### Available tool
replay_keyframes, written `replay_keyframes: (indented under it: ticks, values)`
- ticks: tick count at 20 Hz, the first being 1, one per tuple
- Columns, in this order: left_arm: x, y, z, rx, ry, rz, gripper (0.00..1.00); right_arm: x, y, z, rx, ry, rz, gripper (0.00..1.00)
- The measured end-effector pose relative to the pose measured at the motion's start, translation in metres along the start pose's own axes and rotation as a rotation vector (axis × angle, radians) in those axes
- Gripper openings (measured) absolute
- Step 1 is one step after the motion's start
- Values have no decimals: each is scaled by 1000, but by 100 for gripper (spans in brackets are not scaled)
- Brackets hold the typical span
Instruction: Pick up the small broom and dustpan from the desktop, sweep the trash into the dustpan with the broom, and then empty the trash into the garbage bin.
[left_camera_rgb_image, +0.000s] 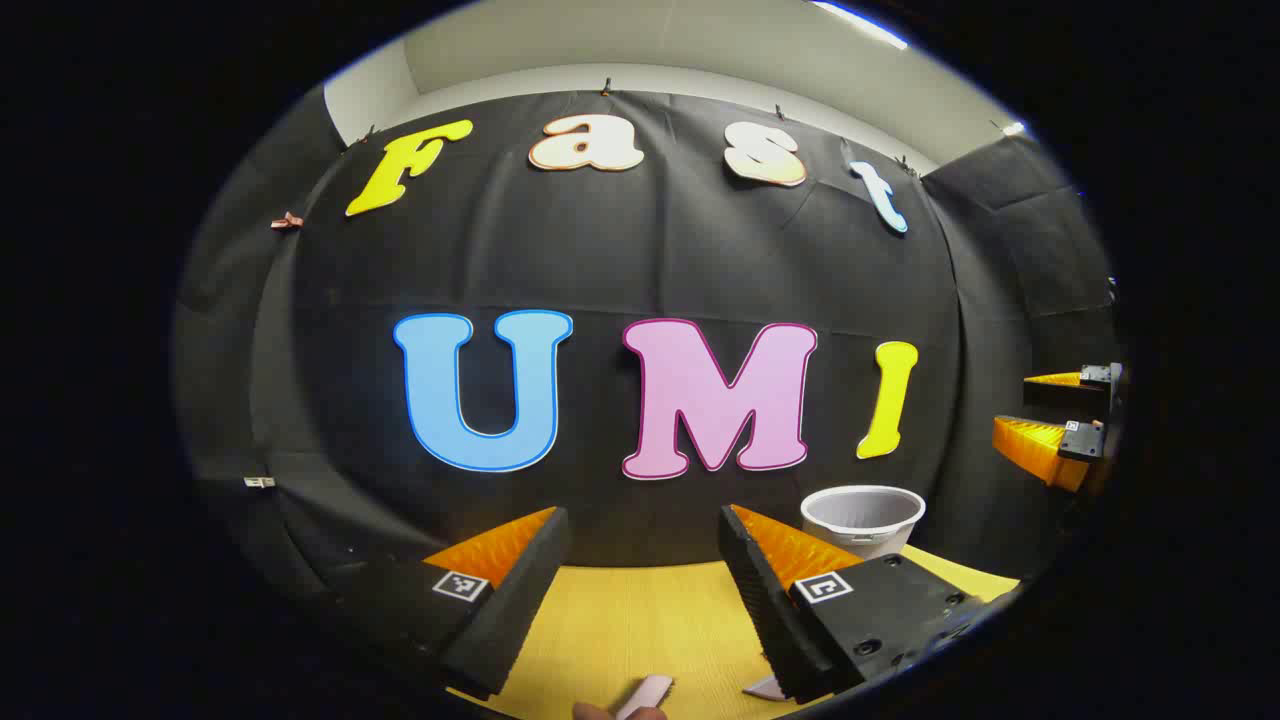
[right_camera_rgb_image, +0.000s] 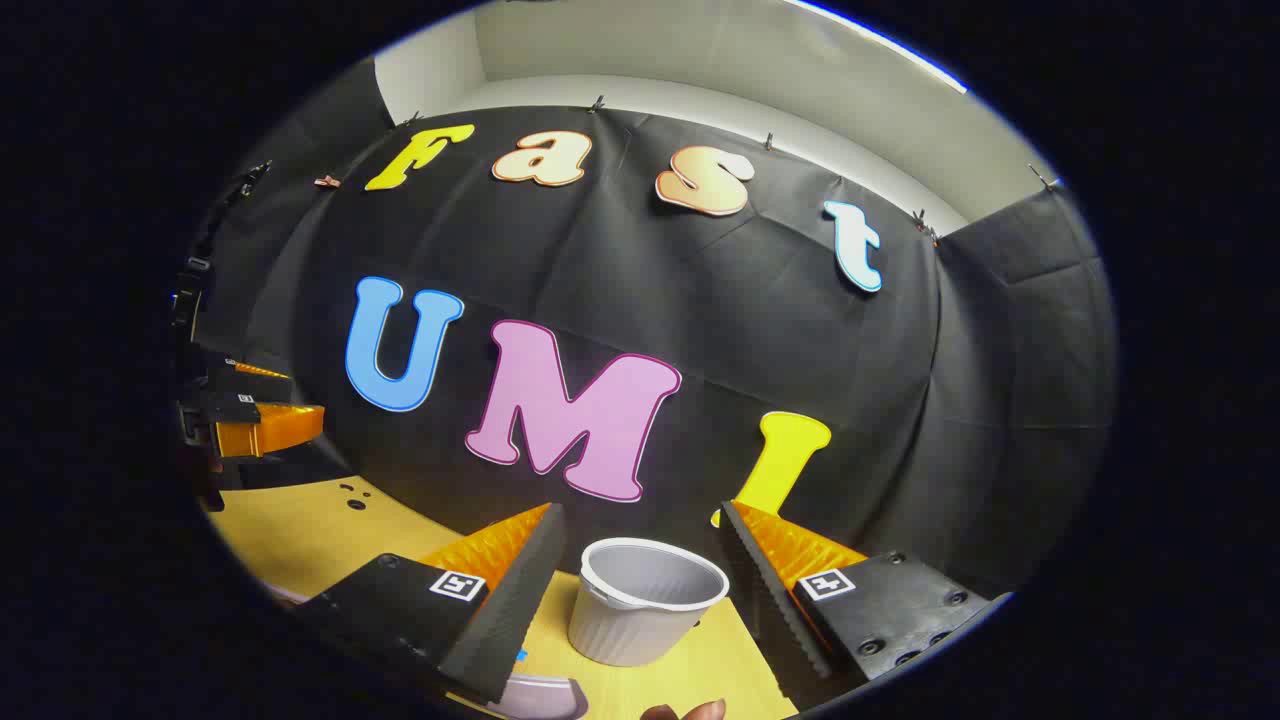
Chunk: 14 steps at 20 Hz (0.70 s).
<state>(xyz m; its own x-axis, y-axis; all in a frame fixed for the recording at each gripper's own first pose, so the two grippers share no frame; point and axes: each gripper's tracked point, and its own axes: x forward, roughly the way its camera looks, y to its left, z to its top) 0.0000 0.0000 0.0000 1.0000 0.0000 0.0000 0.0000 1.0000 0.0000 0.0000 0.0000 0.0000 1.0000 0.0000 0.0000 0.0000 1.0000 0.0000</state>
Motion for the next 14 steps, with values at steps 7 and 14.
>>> replay_keyframes:
  ticks: [7,14]
  values:
    - [-1,-9,-1,17,19,-5,95,4,5,-11,32,17,31,97]
    - [-3,-6,-1,25,26,5,95,6,8,-10,49,19,46,97]
